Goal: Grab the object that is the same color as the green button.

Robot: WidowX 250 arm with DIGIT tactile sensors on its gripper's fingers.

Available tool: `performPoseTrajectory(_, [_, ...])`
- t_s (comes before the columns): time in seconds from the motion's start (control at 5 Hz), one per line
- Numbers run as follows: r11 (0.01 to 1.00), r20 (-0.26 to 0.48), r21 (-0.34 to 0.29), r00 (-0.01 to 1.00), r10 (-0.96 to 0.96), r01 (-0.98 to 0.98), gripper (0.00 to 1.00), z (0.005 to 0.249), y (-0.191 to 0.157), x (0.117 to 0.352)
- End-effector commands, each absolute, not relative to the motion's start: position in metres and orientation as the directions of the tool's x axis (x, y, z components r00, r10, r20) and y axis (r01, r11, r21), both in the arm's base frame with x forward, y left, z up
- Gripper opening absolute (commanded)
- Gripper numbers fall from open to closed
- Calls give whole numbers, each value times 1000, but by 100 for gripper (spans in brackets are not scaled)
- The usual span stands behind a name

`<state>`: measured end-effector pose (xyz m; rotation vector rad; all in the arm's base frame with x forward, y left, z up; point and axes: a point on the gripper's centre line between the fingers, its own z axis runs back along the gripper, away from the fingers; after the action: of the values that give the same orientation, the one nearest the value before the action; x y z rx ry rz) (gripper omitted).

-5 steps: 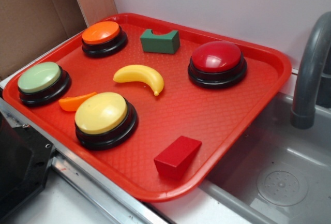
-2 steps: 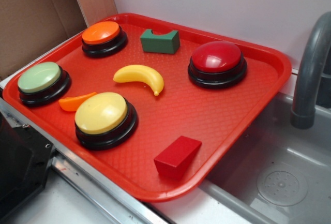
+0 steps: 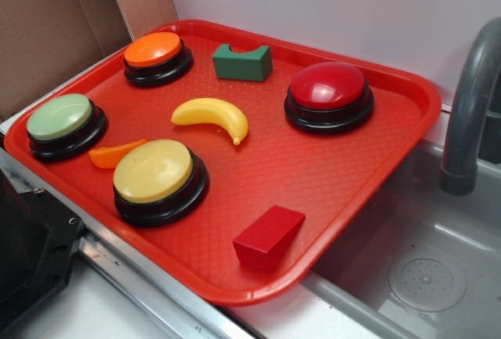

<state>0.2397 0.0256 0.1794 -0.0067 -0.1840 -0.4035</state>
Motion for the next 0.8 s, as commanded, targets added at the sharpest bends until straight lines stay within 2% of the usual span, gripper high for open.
performPoseTrajectory(0.0, [737, 163, 145, 719, -676, 660, 100, 153, 17, 296])
performPoseTrajectory(0.2, [667, 160, 214, 648, -745, 714, 100, 136, 16, 306])
performPoseTrajectory(0.4, [650, 142, 247, 637, -758, 719, 100, 111, 19, 320])
performPoseTrajectory(0.6, [646, 103, 226, 641, -760, 729, 100, 88, 27, 326])
